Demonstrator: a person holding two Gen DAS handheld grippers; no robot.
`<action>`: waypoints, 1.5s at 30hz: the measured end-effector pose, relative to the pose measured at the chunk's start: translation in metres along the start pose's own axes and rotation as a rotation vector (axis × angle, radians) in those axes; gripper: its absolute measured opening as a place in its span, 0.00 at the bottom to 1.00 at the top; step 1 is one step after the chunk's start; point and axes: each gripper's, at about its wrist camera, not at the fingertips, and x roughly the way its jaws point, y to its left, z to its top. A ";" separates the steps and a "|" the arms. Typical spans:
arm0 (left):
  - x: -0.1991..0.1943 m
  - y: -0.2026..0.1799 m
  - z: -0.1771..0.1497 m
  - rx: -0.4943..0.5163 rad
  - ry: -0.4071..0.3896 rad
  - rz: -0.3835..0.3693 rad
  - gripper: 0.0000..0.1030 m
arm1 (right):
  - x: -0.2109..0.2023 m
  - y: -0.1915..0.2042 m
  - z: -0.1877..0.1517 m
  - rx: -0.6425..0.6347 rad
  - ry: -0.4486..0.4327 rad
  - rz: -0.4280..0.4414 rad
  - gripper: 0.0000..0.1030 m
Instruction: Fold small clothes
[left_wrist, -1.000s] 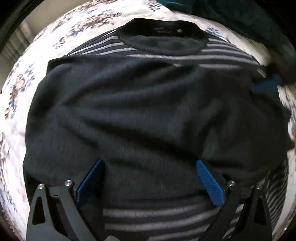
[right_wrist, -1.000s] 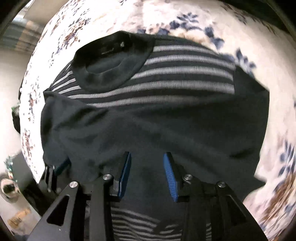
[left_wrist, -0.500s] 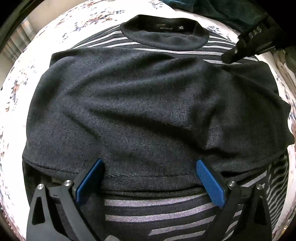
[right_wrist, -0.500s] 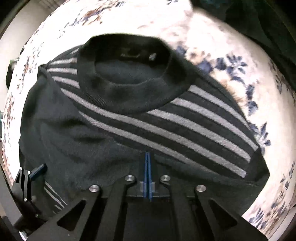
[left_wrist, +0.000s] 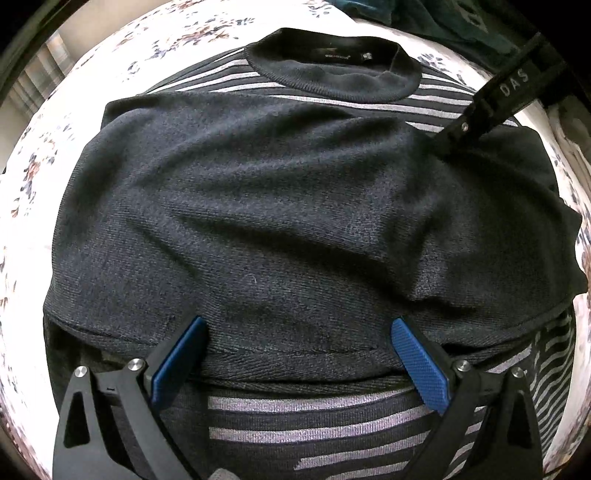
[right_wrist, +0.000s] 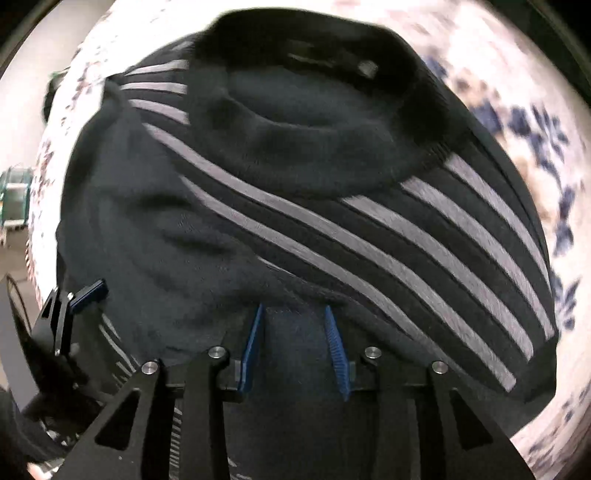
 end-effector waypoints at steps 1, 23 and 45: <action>0.000 0.000 0.000 -0.001 -0.001 -0.002 1.00 | -0.003 0.000 -0.001 0.004 -0.013 0.009 0.03; -0.067 -0.021 -0.040 0.053 -0.076 0.024 1.00 | -0.108 -0.072 -0.067 0.295 -0.233 0.081 0.81; -0.046 -0.324 -0.167 0.133 0.175 0.221 1.00 | -0.076 -0.193 -0.211 0.238 -0.092 0.235 0.95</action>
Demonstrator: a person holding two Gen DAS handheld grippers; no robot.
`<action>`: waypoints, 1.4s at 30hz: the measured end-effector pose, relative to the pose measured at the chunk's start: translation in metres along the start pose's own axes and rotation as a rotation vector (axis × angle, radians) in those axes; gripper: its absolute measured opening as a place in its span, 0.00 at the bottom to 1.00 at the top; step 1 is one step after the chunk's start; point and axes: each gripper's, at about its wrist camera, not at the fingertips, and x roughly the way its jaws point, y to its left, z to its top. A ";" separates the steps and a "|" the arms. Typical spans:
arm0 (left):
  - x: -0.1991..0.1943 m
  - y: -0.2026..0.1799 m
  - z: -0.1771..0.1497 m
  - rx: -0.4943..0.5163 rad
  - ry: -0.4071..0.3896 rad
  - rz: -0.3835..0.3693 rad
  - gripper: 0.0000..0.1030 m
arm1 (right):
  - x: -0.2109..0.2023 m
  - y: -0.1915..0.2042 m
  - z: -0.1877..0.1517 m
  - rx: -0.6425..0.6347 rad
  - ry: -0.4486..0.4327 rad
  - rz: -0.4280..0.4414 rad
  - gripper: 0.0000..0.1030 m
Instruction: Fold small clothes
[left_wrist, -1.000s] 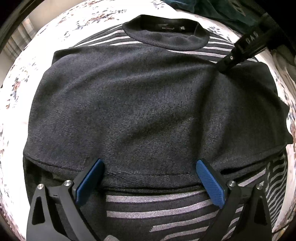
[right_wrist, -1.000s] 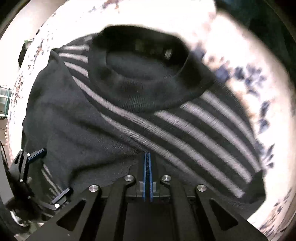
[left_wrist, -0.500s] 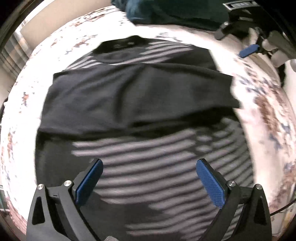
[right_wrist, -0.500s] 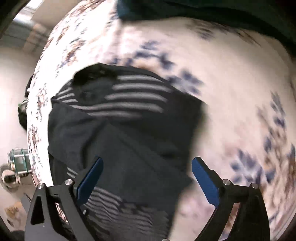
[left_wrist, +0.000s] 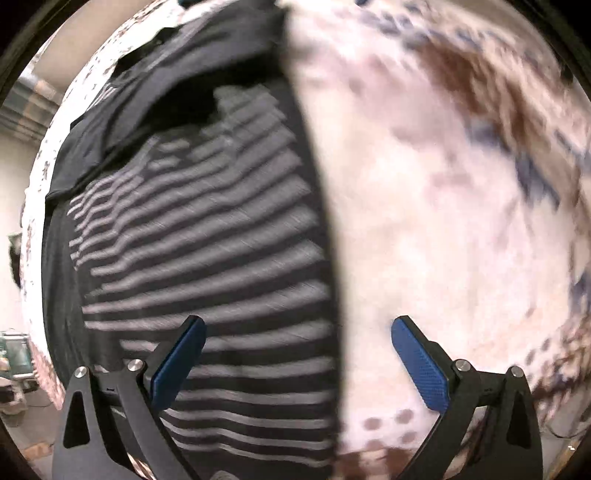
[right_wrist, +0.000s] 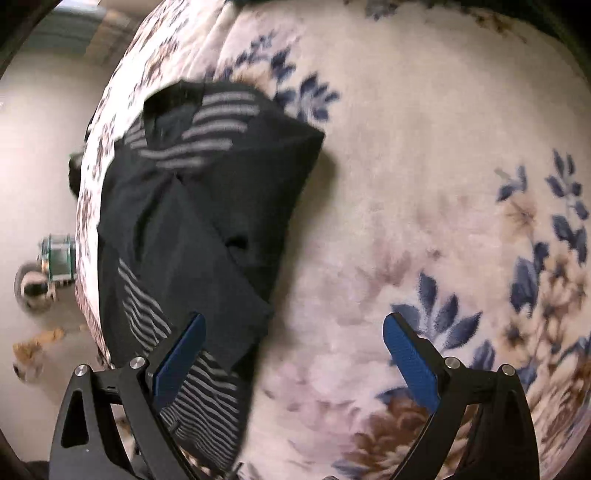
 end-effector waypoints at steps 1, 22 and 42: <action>0.004 -0.005 -0.002 -0.001 0.006 0.014 1.00 | 0.007 -0.004 -0.001 0.004 0.014 0.009 0.95; 0.005 0.048 -0.048 -0.192 -0.115 -0.065 0.18 | 0.080 0.018 0.045 0.037 -0.066 0.313 0.93; -0.028 0.061 -0.052 -0.235 -0.171 -0.101 0.06 | 0.092 0.043 0.058 0.027 -0.112 0.238 0.41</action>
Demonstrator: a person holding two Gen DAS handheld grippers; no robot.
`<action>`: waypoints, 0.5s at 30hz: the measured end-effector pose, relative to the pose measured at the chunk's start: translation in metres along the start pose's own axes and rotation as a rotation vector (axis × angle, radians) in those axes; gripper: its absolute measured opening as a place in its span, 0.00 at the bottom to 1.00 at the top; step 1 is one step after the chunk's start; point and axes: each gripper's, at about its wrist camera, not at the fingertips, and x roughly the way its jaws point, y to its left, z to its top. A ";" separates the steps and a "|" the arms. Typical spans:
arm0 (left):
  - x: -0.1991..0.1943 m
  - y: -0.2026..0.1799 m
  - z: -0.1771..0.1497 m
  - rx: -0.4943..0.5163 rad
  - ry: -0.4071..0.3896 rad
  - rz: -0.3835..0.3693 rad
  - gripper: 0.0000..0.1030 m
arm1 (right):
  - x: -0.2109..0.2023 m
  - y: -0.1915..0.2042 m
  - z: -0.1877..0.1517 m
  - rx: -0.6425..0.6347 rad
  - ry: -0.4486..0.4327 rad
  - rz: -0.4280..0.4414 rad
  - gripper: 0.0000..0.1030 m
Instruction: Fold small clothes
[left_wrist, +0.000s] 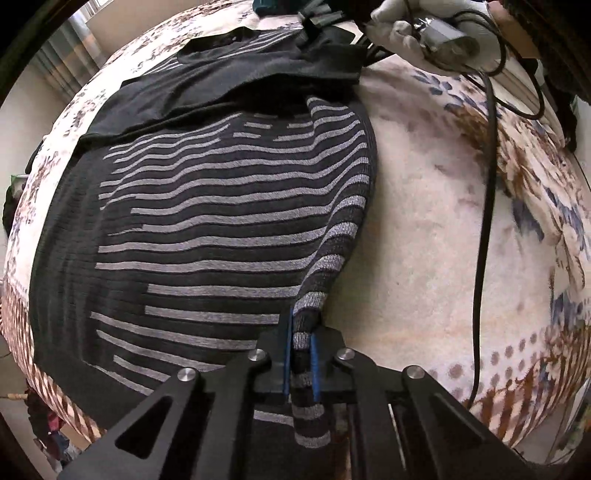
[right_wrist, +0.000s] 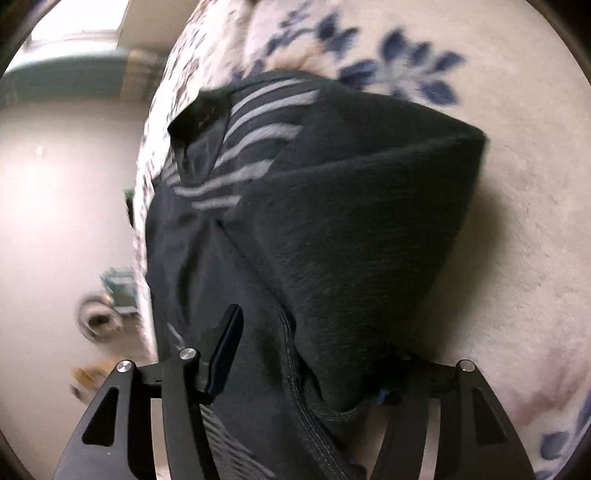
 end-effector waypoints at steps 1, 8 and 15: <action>-0.004 -0.001 -0.002 -0.004 -0.003 0.000 0.05 | 0.000 0.001 0.000 0.002 0.009 -0.011 0.24; -0.034 0.022 -0.001 -0.065 -0.031 0.008 0.05 | -0.020 0.031 0.003 0.018 0.006 -0.050 0.18; -0.060 0.084 0.001 -0.190 -0.062 0.005 0.05 | -0.035 0.093 0.012 0.045 -0.012 -0.070 0.17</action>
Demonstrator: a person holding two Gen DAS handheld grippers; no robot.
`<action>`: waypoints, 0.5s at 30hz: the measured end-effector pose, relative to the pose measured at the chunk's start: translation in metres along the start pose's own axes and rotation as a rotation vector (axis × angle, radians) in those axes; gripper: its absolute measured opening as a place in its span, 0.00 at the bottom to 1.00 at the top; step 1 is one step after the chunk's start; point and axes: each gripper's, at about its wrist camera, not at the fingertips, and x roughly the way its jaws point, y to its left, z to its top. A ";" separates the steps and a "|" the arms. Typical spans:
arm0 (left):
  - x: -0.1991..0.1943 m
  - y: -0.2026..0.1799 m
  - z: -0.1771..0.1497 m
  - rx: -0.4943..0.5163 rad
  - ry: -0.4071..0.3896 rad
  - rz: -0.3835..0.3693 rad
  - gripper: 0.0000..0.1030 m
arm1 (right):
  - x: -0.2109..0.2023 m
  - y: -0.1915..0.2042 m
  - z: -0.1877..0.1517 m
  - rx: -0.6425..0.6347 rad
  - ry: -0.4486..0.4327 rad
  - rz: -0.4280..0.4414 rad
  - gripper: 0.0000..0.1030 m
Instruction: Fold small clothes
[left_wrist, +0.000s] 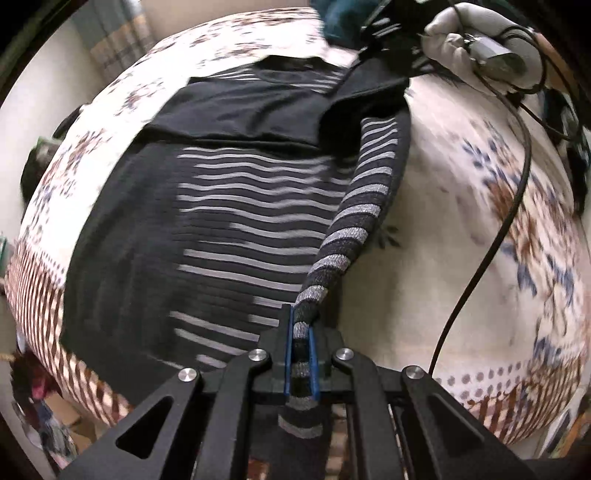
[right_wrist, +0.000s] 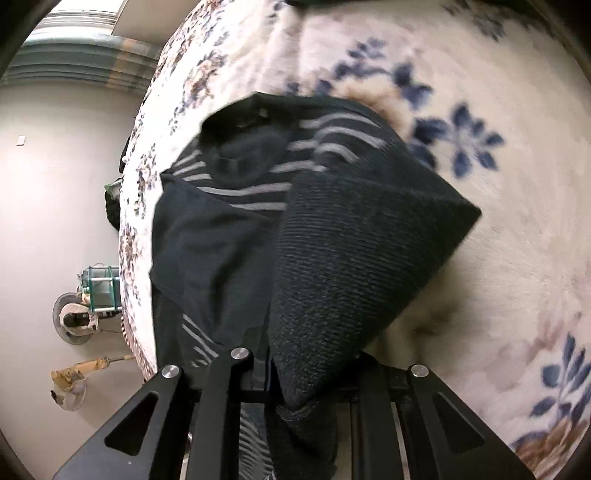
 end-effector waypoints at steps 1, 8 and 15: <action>-0.002 0.012 0.002 -0.023 -0.005 -0.003 0.05 | 0.000 0.016 0.003 0.004 -0.003 -0.011 0.17; -0.002 0.108 0.013 -0.157 -0.025 -0.022 0.05 | 0.048 0.130 0.029 -0.021 0.009 -0.121 0.17; 0.040 0.222 0.021 -0.317 0.001 -0.067 0.05 | 0.162 0.229 0.061 -0.069 0.068 -0.250 0.16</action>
